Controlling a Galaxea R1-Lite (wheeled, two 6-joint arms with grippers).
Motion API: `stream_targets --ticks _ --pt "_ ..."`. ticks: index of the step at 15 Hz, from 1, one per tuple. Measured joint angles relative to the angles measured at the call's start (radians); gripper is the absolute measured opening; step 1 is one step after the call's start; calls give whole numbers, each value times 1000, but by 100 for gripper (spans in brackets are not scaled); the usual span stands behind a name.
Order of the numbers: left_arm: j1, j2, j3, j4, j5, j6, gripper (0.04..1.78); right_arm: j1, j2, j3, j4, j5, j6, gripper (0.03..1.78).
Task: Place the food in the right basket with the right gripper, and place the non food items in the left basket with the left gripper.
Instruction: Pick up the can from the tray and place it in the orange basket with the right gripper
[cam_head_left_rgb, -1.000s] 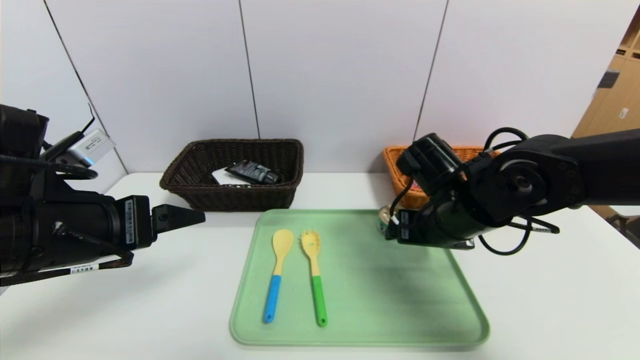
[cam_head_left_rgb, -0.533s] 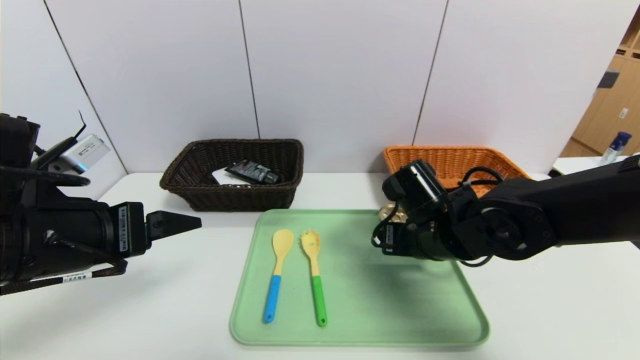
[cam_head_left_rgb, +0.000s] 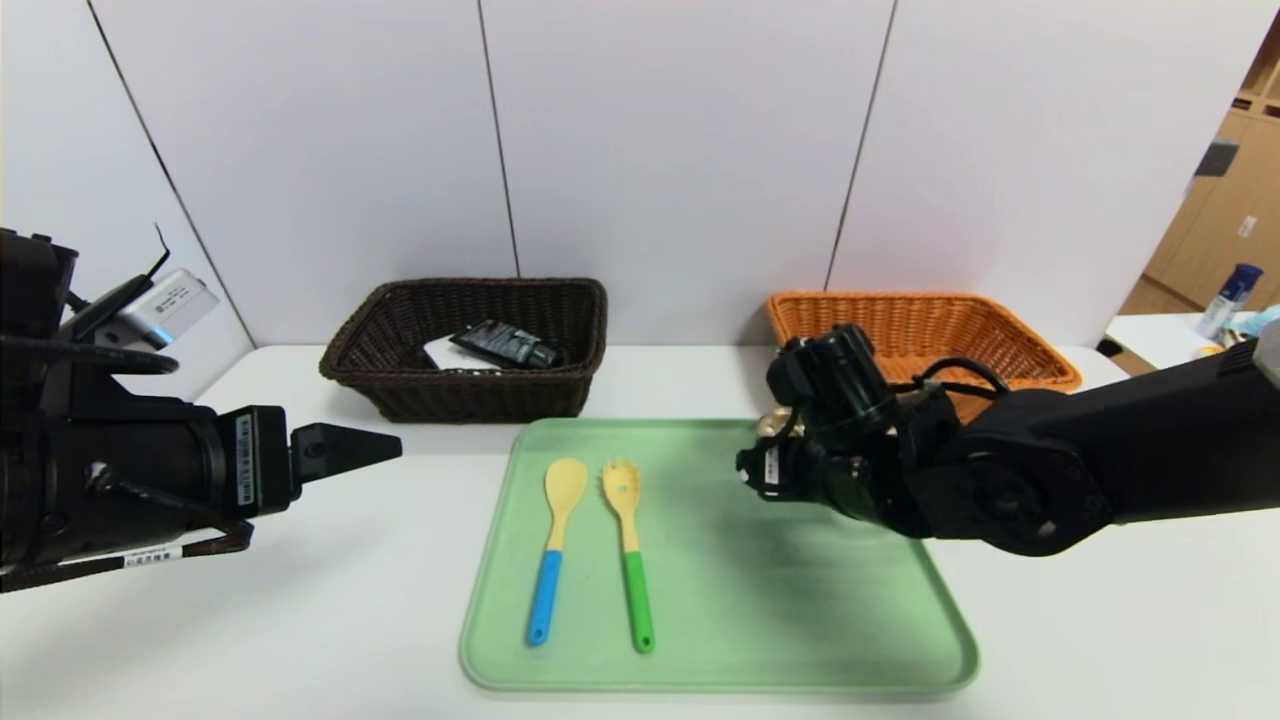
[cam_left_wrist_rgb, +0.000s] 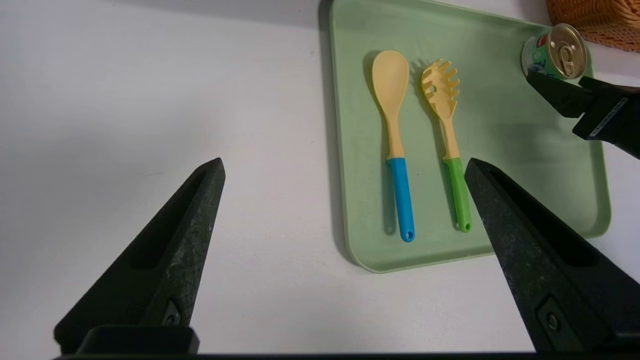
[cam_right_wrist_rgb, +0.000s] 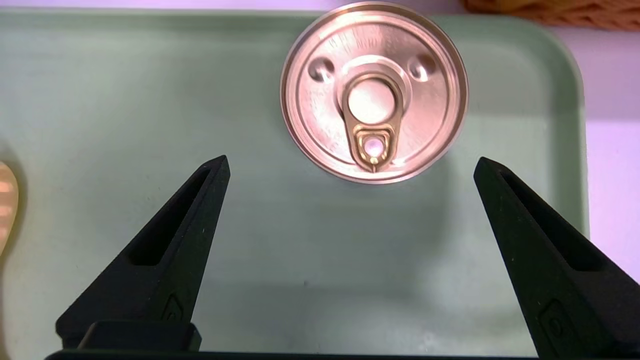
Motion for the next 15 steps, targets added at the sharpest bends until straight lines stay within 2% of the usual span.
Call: stream_targets --ticks 2,15 --pt "0 -2 0 0 0 0 169 -4 11 22 -62 0 -14 169" --pt "0 -9 6 1 0 0 169 -23 53 35 -158 -1 -30 169"
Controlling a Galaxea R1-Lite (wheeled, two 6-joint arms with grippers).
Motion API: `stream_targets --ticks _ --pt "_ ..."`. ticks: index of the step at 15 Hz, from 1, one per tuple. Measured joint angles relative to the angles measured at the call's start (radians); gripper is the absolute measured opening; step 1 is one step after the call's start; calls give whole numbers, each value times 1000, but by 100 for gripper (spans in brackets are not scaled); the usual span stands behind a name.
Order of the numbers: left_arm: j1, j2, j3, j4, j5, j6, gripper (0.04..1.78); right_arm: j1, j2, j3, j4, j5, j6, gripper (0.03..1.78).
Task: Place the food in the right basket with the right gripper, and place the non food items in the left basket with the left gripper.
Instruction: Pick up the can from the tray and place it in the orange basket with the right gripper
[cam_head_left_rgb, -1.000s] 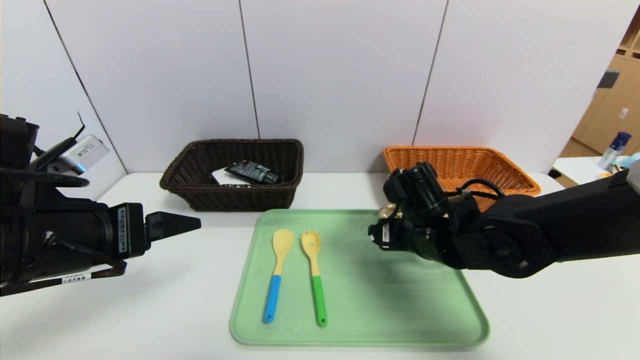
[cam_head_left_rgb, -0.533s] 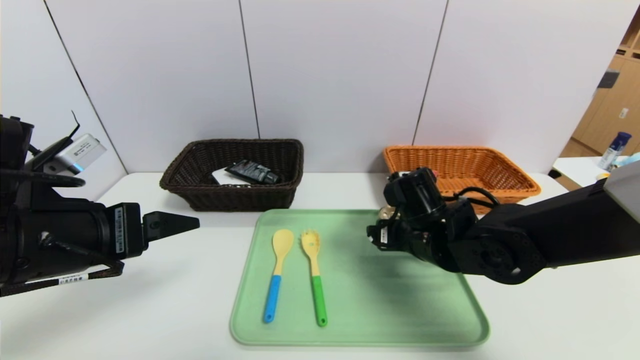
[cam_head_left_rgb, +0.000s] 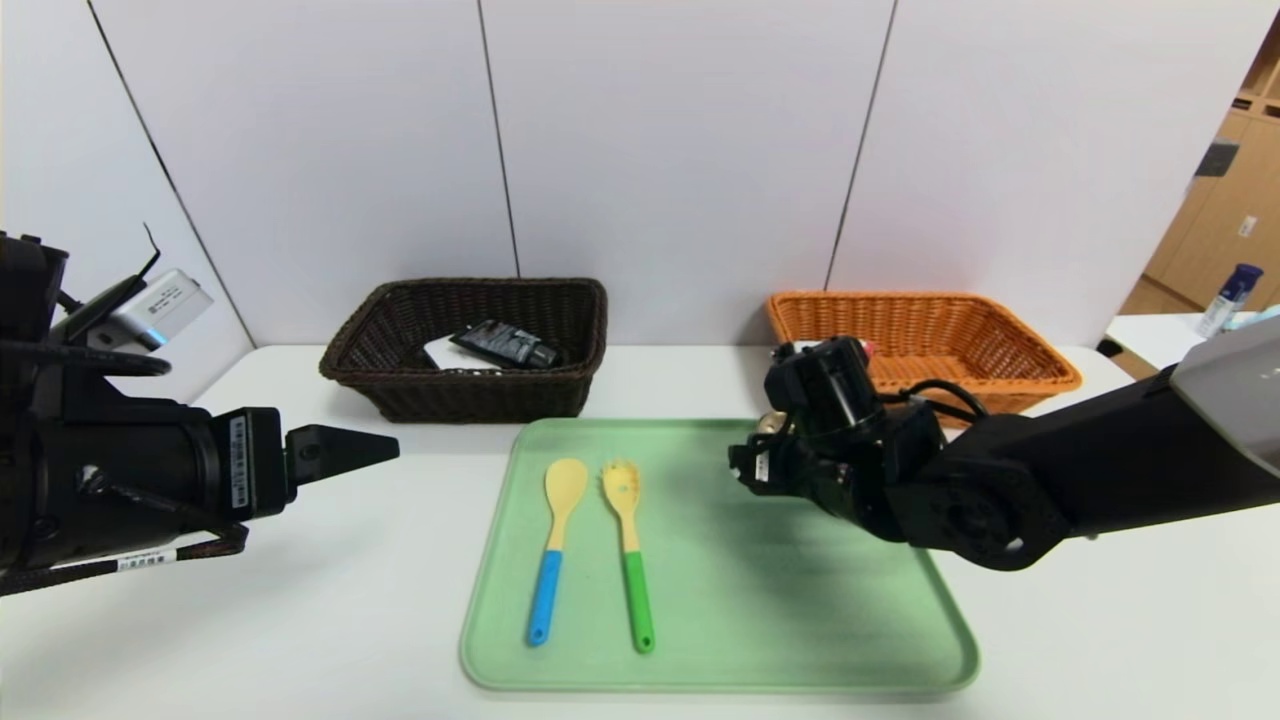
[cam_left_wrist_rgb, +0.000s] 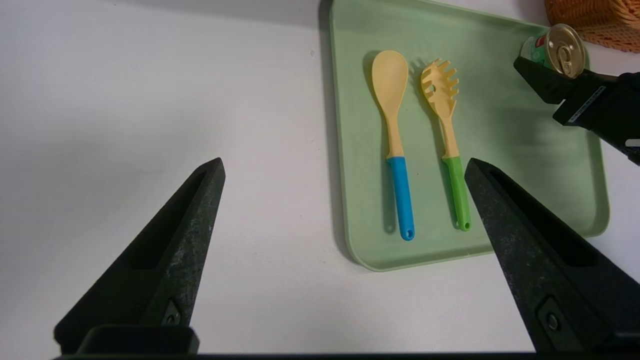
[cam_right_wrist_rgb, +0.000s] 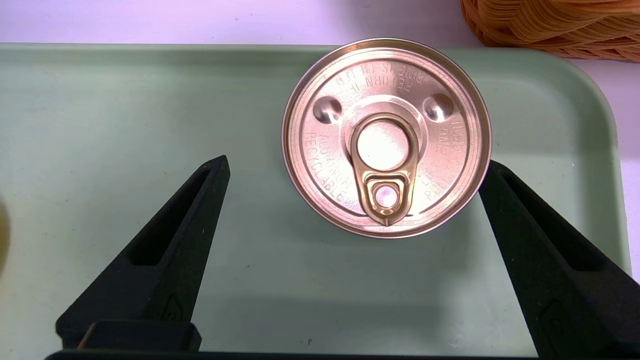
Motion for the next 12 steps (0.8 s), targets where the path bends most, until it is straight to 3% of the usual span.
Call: stream_targets --ticks 4,8,12 --pt "0 1 3 -1 0 0 169 -14 10 -3 -19 0 -8 169" --pt "0 2 6 -1 0 0 169 -15 22 -2 -45 0 -18 111" --pt "0 3 9 -1 0 0 169 -15 24 0 -48 0 -19 99"
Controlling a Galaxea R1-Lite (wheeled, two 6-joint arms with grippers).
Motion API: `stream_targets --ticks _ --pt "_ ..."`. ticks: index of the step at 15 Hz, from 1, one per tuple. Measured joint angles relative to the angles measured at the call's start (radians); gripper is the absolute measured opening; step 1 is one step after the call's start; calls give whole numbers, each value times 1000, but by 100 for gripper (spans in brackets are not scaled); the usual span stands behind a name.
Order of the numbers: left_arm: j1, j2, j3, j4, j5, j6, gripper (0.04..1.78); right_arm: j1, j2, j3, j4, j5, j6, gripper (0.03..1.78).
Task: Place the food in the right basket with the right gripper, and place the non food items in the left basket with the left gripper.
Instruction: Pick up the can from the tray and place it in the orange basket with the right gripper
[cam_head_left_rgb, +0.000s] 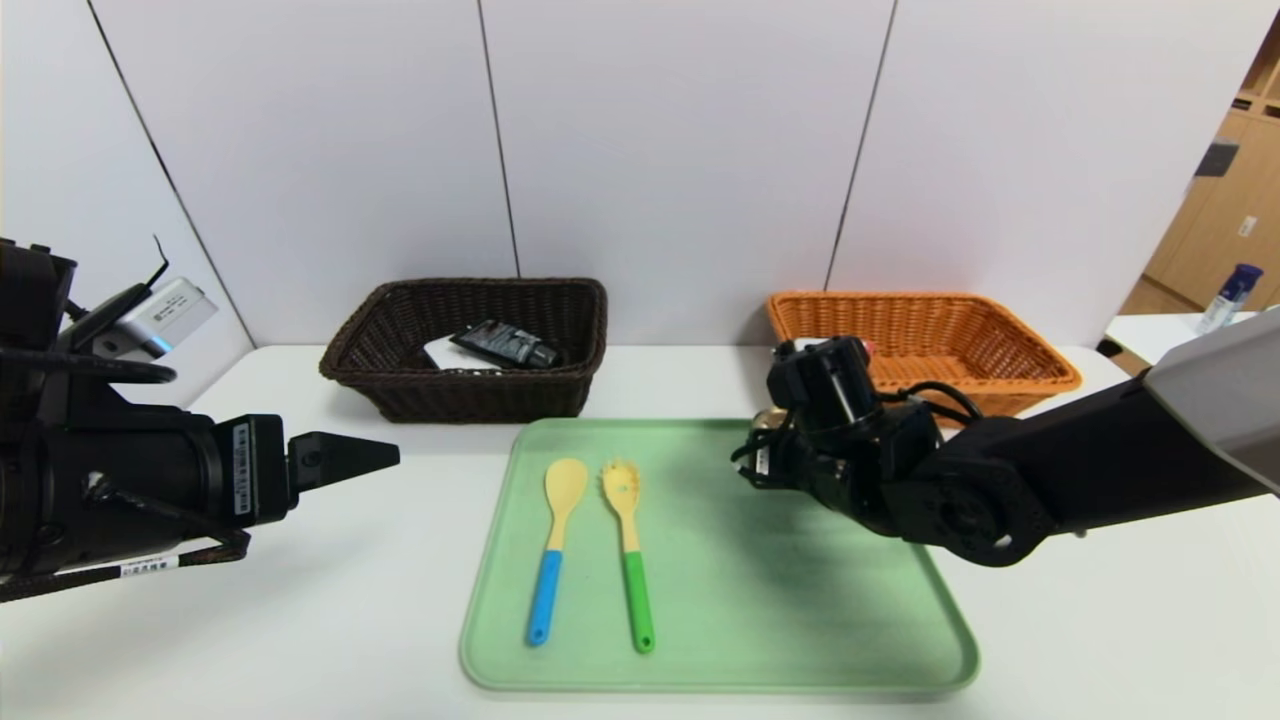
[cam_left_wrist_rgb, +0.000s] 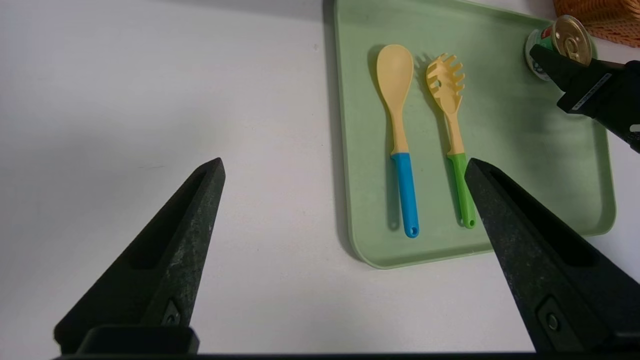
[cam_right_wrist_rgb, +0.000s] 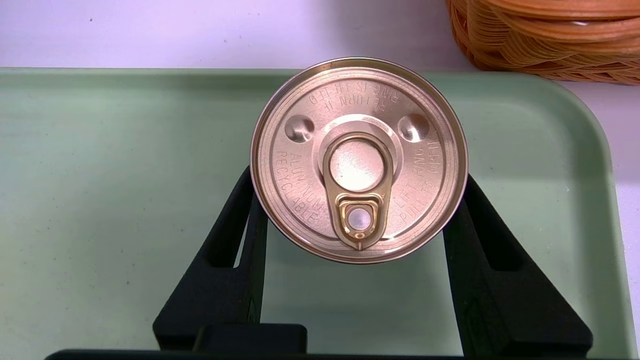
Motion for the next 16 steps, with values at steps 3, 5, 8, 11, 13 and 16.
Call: stream_targets --ticks 3,5,8,11,13,16 --pt "0 0 1 0 0 0 169 5 -17 7 5 4 0 98" --pt "0 0 5 0 0 0 169 15 -48 26 9 9 1 97" --pt "0 0 8 0 0 0 169 47 -121 81 15 19 4 97" --pt "0 0 8 0 0 1 169 71 -212 127 20 73 7 97" --pt "0 1 8 0 0 1 169 67 -271 135 20 106 5 97" --pt "0 2 7 0 0 1 169 -6 -341 79 22 148 -70 97"
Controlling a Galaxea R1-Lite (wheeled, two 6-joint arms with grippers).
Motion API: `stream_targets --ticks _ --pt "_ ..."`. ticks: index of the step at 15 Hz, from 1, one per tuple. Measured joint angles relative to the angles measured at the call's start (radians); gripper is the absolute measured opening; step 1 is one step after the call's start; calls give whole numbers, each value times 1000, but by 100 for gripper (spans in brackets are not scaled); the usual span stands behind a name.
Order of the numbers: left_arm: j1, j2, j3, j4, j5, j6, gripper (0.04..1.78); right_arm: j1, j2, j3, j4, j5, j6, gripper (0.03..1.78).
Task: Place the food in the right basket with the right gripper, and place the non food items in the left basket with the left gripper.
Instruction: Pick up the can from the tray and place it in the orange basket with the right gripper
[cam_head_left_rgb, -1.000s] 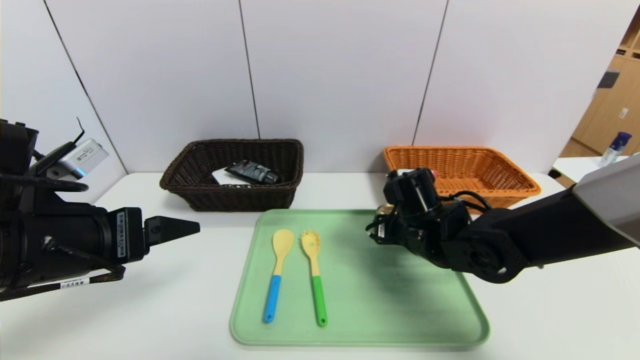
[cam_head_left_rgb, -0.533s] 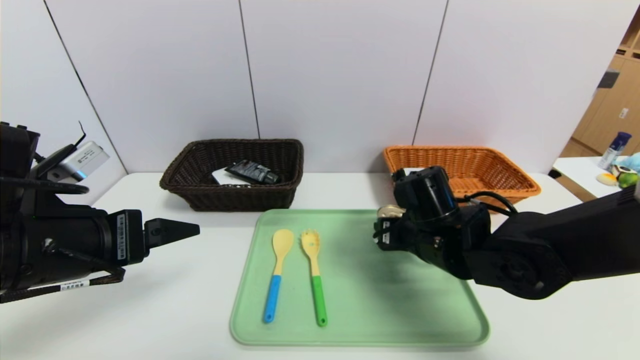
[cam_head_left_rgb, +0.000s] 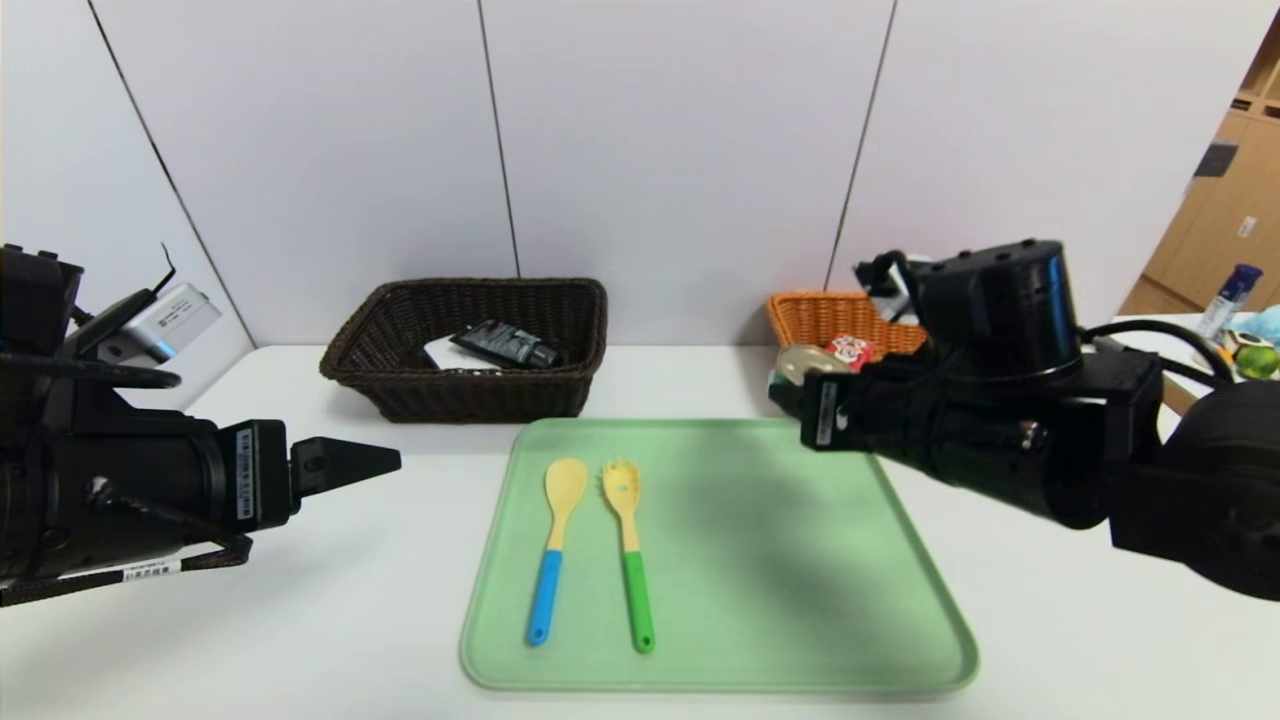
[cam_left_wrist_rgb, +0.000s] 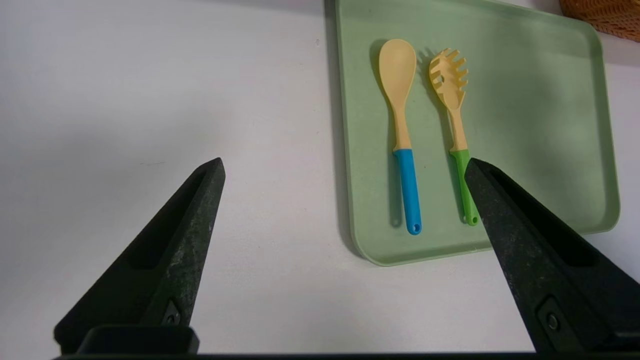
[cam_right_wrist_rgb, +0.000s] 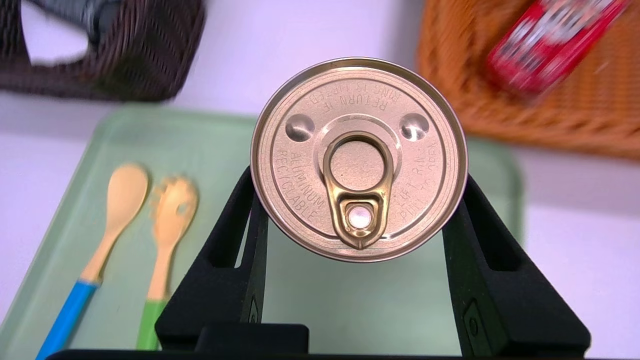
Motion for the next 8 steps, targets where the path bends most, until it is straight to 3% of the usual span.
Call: stream_targets --ticks 3,6,8 --pt "0 0 -1 0 0 0 169 -162 -12 -130 32 25 -99 97" --pt "0 2 -1 0 0 1 169 -350 25 -259 117 114 -125 97" --pt "0 3 -1 0 0 1 169 -437 73 -296 141 174 -127 97"
